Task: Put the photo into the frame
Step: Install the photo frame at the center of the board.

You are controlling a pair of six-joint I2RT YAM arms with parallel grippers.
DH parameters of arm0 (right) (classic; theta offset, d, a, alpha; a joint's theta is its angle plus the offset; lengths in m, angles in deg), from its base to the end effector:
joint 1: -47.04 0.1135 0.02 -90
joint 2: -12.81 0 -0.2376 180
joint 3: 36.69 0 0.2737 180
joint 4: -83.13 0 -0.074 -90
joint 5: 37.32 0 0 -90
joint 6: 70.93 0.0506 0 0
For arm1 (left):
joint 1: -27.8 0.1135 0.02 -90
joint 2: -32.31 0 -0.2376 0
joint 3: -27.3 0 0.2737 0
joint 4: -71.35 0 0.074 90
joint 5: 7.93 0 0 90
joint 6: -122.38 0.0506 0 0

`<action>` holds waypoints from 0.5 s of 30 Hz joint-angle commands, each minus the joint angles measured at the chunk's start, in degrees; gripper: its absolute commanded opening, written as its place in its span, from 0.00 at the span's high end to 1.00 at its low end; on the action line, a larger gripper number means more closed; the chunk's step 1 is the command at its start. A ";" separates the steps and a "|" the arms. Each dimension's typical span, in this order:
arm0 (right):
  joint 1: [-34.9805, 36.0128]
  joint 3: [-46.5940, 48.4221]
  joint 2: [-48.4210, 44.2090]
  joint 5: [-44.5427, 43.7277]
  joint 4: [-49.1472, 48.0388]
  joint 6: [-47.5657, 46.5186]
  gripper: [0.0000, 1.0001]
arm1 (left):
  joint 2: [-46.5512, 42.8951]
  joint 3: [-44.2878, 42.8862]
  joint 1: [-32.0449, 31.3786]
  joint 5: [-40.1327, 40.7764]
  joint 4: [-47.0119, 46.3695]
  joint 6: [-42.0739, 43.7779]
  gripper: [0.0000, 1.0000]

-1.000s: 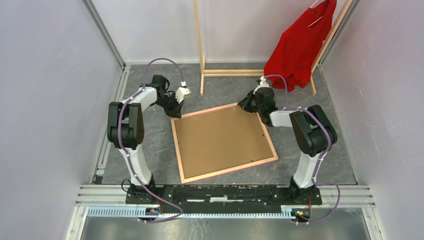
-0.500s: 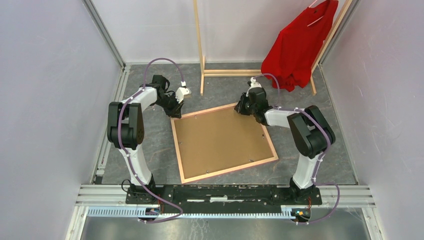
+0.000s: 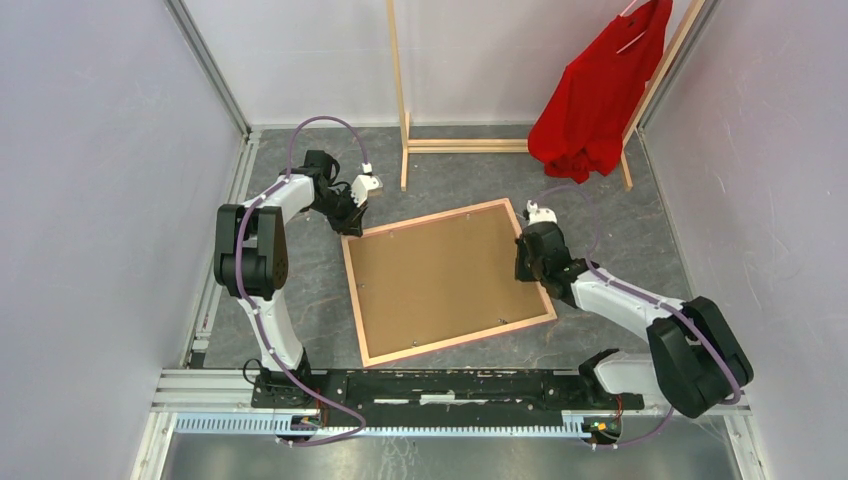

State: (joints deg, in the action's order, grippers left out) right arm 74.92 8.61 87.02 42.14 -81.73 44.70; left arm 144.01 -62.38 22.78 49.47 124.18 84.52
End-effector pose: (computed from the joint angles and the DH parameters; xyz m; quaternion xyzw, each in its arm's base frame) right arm 0.2553 0.1246 0.1238 0.0178 0.9173 0.0995 0.3851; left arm 0.3882 -0.0615 0.1191 0.4876 0.8178 -0.2045 0.2272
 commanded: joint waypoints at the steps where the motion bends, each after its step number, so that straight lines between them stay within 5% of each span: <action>1: -0.04 -1.86 -2.97 -1.76 2.02 -1.19 0.96 | 0.97 2.38 -1.49 1.96 -1.58 1.42 0.82; 15: -0.33 -1.88 0.82 -1.67 -0.28 -1.44 1.00 | 0.62 2.98 -1.51 2.37 -2.14 1.12 0.82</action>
State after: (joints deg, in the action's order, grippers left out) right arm 74.90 6.34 86.89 42.03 -79.93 44.09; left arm 143.33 -61.31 22.76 49.52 123.00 84.52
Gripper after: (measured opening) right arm 0.006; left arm 0.250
